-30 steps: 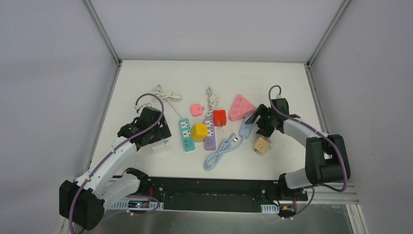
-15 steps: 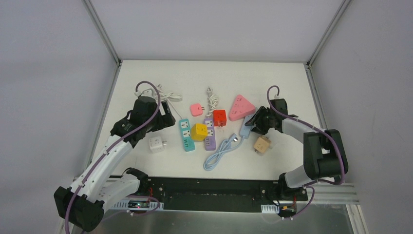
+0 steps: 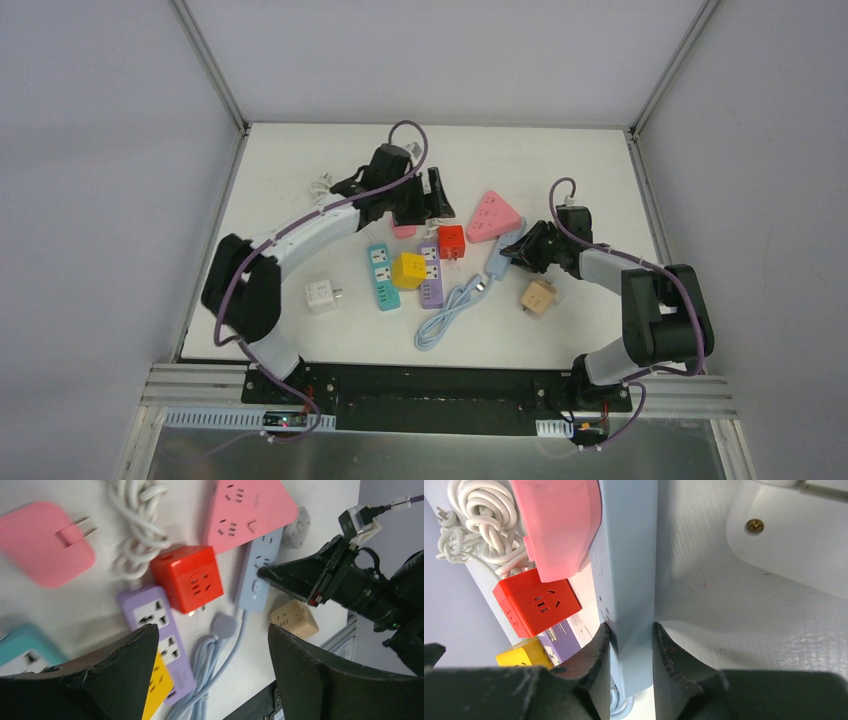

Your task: Pull the plug off the socket

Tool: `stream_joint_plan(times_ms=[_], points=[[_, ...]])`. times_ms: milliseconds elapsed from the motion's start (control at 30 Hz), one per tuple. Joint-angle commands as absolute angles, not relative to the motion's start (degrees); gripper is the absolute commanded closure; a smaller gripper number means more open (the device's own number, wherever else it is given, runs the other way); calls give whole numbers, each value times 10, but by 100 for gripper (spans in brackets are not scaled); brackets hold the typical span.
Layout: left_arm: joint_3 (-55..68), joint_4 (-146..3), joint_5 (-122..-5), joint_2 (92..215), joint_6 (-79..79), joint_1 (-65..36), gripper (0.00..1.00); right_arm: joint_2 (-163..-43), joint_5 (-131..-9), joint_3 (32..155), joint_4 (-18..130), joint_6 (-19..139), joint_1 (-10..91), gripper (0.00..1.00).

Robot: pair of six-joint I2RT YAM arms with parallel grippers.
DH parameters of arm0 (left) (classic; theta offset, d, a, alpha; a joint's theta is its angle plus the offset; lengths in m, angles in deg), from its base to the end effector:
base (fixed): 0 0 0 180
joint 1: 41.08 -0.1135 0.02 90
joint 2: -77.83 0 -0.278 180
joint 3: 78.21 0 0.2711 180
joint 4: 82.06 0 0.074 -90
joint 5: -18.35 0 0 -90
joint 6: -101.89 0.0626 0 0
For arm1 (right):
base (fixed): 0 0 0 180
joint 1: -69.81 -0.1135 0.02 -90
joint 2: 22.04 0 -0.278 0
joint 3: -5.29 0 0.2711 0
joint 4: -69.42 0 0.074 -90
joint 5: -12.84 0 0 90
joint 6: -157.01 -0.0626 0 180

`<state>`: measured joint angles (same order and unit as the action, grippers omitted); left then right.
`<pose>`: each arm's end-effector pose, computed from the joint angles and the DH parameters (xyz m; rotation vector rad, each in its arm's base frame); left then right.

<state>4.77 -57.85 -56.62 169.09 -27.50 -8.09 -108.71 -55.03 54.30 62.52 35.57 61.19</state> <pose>0.3332 -0.2357 0.2802 0.0376 2.2932 -0.9847 0.3054 0.0702 0.1328 0.2831 2.3998 0.7879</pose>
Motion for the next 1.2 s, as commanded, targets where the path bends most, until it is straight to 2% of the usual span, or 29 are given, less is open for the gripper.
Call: stream_joint_plan(times_ms=[0,267,600,1167], points=[[159,-616,-536,1795,-287,-45,20,-1079,-573,515,592,375,624,100],[245,-656,-574,1912,-325,-5,20,-1024,-544,484,606,381,650,100],[329,-574,-585,1975,-396,-5,19,-947,-461,456,693,339,675,100],[322,-595,-551,2003,-490,-22,16,-902,-379,424,798,262,696,100]])
